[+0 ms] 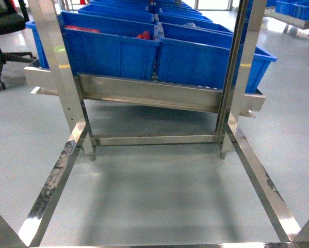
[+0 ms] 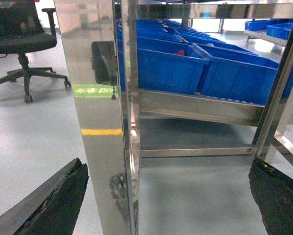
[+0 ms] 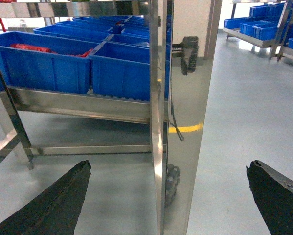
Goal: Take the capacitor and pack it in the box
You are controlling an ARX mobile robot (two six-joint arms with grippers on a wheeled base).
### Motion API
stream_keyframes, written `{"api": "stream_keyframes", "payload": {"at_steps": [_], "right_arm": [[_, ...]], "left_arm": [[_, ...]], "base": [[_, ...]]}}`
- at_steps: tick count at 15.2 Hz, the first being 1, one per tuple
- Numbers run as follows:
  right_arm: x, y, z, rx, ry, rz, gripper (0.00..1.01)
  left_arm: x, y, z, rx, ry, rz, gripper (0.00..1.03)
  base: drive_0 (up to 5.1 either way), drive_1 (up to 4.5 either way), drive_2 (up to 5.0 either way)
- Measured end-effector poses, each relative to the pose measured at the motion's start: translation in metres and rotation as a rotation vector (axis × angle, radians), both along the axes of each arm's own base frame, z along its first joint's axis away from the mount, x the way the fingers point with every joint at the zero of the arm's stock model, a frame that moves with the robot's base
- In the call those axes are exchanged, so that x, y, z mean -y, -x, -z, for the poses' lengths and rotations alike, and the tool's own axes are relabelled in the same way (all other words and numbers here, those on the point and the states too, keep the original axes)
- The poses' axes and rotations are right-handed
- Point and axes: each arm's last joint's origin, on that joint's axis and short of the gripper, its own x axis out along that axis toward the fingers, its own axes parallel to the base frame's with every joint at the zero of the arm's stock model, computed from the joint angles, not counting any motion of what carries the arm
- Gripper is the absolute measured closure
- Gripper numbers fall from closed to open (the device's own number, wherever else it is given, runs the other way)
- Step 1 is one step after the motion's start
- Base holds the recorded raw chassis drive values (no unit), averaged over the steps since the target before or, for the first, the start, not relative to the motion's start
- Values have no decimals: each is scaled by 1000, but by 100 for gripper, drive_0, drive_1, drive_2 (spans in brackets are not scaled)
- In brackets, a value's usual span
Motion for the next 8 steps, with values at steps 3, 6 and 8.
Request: {"api": "stream_keyframes", "payload": {"at_steps": [3, 6, 8], "right_arm": [[0, 0, 0, 0, 0, 0, 3], [0, 0, 0, -1, 0, 0, 3], [0, 0, 0, -1, 0, 0, 3]], "left_arm": [[0, 0, 0, 0, 0, 0, 5], [0, 0, 0, -1, 0, 0, 5], [0, 0, 0, -3, 0, -1, 5]], "base": [[0, 0, 0], [0, 0, 0], [0, 0, 0]]}}
